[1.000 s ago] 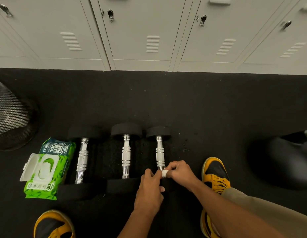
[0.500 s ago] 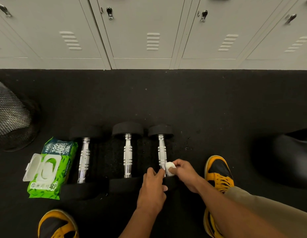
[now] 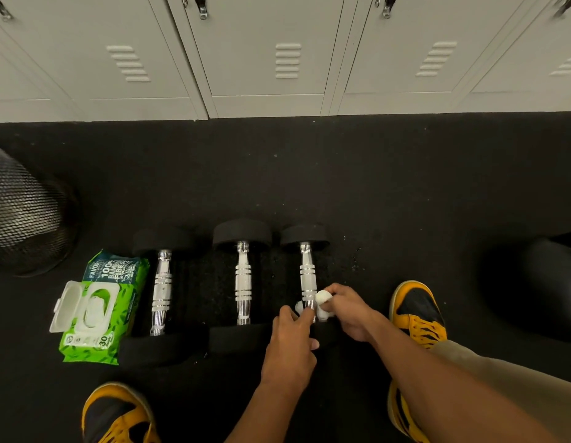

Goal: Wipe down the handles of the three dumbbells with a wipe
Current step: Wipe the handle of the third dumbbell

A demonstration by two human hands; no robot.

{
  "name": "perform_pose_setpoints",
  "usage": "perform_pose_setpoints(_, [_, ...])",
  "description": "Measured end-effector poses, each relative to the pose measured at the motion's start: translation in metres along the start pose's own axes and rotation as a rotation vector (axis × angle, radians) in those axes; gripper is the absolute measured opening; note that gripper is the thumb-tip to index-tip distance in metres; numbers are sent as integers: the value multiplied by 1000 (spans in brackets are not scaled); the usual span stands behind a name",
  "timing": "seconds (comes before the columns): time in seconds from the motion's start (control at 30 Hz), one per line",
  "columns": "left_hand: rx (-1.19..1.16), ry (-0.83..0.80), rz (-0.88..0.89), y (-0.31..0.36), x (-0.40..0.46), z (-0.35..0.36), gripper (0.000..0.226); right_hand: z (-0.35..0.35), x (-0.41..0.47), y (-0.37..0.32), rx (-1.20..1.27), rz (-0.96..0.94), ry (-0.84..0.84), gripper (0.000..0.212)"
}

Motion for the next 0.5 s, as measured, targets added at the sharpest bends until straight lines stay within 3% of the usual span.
perform_pose_setpoints(0.5, [1,-12,-27,2,1,-1,45,0,17,-46,200,-110,115,22])
Point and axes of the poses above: each hand's wrist, its own x-axis towards the middle knuckle, its own z-axis out of the palm, y = z × x, the point moved 4 cm from there along x, towards the middle knuckle, and after that the axes turned 8 degrees about -z, right-handed, at the moved point
